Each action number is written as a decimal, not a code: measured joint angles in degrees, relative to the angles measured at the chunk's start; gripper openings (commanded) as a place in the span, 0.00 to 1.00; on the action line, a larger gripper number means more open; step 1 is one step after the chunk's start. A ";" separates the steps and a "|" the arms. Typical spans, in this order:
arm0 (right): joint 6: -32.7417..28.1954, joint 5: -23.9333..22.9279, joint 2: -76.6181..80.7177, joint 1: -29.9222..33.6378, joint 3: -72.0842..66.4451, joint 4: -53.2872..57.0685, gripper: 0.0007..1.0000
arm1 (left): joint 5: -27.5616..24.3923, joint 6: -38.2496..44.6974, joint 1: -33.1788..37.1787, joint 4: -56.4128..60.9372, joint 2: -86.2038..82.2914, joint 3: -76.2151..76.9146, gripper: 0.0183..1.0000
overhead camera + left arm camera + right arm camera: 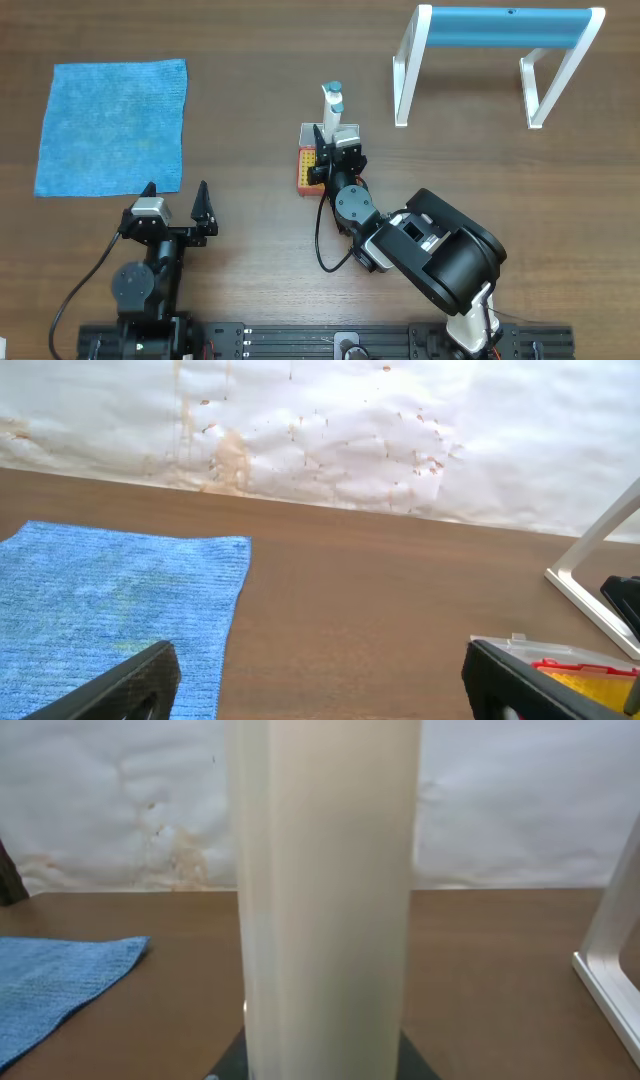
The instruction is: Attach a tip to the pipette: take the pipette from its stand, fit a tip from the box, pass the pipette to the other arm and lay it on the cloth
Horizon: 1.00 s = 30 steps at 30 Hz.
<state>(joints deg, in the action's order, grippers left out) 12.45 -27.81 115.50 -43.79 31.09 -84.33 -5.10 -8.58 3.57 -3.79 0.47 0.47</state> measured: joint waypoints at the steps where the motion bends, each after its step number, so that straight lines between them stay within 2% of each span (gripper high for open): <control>1: 0.33 0.00 0.02 0.02 0.00 0.00 0.07 | -0.02 0.00 0.00 0.00 0.00 0.00 0.92; 13: 0.02 -0.35 0.90 0.00 -0.50 -2.95 0.07 | 0.00 0.00 0.00 0.00 0.00 0.00 0.92; 21: -9.25 -0.42 -4.37 -0.48 -3.04 0.83 0.07 | 0.00 0.00 0.00 0.00 0.00 0.00 0.92; 30: -11.58 -0.63 -6.23 -0.48 -3.26 1.20 0.07 | 0.00 0.00 0.00 0.00 0.00 0.00 0.92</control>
<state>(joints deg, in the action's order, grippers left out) 0.86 -28.45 109.27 -44.27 27.83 -83.13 -5.10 -8.58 3.57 -3.79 0.47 0.47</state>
